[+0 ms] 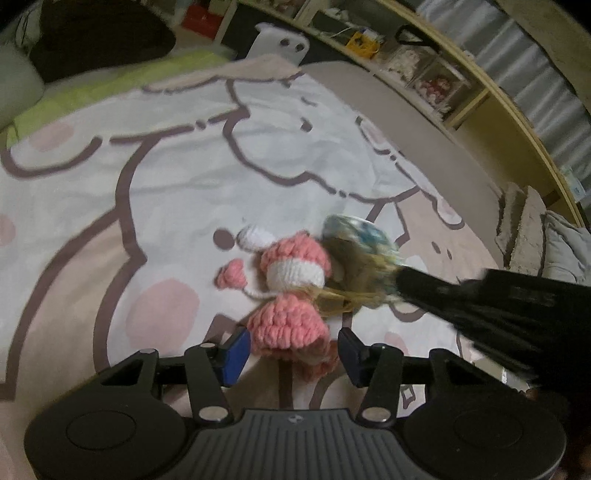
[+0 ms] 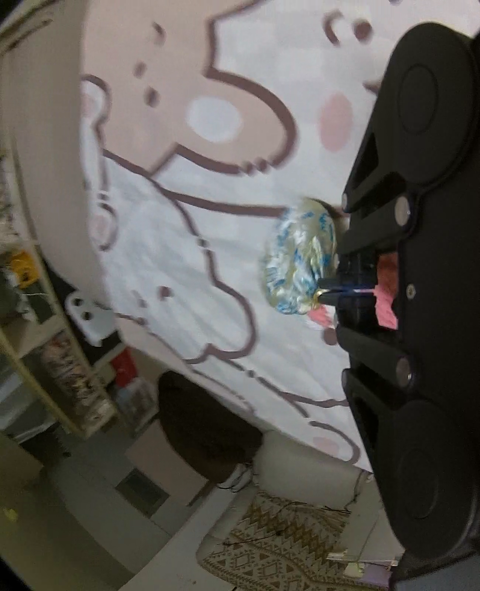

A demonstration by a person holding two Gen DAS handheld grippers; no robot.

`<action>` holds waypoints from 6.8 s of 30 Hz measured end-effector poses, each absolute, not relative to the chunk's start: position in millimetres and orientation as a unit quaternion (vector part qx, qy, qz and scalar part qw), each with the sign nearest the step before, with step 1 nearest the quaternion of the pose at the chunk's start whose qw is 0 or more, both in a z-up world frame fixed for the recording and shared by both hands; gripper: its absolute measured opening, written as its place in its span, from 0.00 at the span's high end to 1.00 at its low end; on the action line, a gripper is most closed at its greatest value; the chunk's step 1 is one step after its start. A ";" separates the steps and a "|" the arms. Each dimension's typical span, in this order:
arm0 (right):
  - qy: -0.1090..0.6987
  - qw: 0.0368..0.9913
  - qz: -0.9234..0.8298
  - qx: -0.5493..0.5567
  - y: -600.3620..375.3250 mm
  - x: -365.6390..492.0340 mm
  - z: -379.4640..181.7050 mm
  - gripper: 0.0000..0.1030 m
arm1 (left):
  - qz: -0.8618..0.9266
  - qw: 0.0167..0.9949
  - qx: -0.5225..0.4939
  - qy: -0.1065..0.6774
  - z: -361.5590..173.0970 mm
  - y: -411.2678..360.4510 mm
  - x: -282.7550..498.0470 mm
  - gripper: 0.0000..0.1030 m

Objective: Organize objects

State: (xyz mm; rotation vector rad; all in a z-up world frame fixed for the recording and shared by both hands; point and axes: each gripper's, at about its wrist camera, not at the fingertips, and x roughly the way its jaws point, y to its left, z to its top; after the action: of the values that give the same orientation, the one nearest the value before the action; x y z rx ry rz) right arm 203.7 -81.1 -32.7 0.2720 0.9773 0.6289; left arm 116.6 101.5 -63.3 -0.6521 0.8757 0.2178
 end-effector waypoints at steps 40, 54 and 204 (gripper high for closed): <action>0.487 0.843 0.227 -0.031 -94.5 130.9 -87.5 0.04 | 0.084 0.851 -0.244 0.458 -98.0 102.1 169.8 0.53; 0.496 0.849 0.185 0.003 -91.5 134.6 -109.4 0.17 | 0.065 0.857 -0.220 0.461 -99.3 92.5 174.0 0.59; 0.454 0.890 -0.003 -0.036 -421.6 62.6 -37.7 0.13 | -0.241 0.842 -0.015 0.482 -54.0 -229.7 94.2 0.26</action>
State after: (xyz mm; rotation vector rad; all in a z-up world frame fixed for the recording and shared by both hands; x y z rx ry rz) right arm 62.6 -421.7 -37.7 -0.0756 0.9427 -0.0067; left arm 94.2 -229.7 -54.0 -0.0325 1.0175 -0.5100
